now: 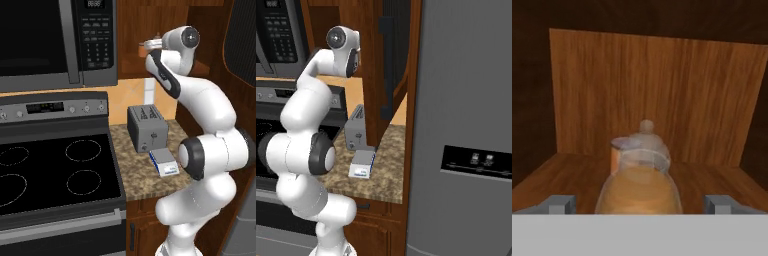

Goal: Pick the honey bottle and place it on the digital scale for weighing, and close the cabinet.

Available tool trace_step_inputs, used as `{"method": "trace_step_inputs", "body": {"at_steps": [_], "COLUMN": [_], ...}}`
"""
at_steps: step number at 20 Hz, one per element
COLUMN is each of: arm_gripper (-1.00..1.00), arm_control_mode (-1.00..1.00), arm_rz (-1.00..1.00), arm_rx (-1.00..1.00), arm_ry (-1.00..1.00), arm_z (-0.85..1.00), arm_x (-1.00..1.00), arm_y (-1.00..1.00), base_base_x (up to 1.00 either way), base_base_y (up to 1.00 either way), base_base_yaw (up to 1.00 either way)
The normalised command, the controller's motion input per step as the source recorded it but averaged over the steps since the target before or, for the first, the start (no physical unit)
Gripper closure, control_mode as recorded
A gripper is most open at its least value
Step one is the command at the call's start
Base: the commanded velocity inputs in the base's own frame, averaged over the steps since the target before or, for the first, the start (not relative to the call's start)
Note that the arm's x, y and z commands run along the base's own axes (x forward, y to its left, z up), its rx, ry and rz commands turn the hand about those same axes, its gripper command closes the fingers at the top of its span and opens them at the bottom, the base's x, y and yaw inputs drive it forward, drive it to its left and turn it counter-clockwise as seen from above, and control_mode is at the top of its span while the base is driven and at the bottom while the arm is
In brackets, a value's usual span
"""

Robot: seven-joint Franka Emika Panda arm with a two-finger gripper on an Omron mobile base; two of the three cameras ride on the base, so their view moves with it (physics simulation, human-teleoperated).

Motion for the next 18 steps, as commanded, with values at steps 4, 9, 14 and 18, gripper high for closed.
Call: {"method": "trace_step_inputs", "body": {"at_steps": [4,9,14,18], "arm_gripper": [-1.0,-1.0,-1.0,1.0], "arm_control_mode": [-1.0,-1.0,-1.0,-1.0], "arm_rz": [0.0,0.0,0.0,0.0], "arm_rx": [0.0,0.0,0.0,0.0], "arm_ry": [0.01,0.07,0.08,0.1], "arm_z": [0.0,-0.02,-0.06,-0.11], "arm_x": [0.29,0.35,0.42,0.38], "arm_y": [0.0,0.0,0.0,0.0], "base_base_x": [0.0,0.0,0.0,0.0], "base_base_y": [0.0,0.0,0.0,0.0], "base_base_yaw": [0.0,0.0,0.0,0.0]}}
